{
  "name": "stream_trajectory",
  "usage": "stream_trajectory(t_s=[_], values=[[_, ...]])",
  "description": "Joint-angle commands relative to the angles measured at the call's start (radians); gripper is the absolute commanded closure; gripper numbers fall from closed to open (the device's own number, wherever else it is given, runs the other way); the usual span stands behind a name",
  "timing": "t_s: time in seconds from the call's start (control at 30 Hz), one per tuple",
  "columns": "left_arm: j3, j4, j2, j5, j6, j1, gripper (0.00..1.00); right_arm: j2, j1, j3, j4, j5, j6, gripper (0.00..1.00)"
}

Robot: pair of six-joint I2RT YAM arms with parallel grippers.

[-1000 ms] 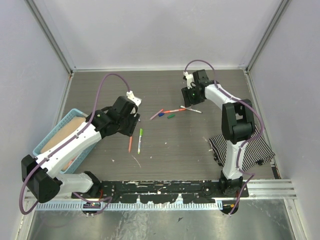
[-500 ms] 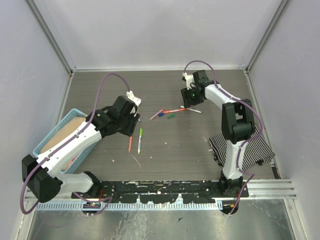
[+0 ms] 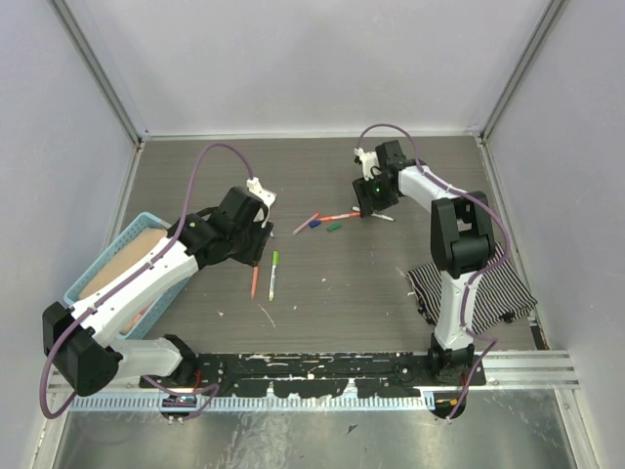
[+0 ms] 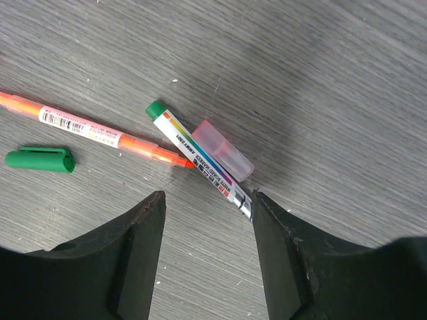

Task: Insert the pens into the pen caps
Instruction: Pick up the pen from the center of the board.

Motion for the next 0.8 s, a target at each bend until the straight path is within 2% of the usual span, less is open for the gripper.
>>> stream_trajectory(t_s=[0.0, 0.47, 0.77], values=[[-0.015, 0.018, 0.004, 0.007, 0.013, 0.008, 0.5, -0.012, -0.002, -0.003, -0.01, -0.026, -0.02, 0.4], [-0.014, 0.016, 0.007, 0.013, 0.013, 0.01, 0.5, -0.001, -0.002, -0.009, -0.035, -0.097, -0.026, 0.4], [-0.01, 0.017, 0.009, 0.018, 0.014, 0.011, 0.5, 0.006, -0.001, -0.013, -0.051, -0.102, -0.027, 0.45]])
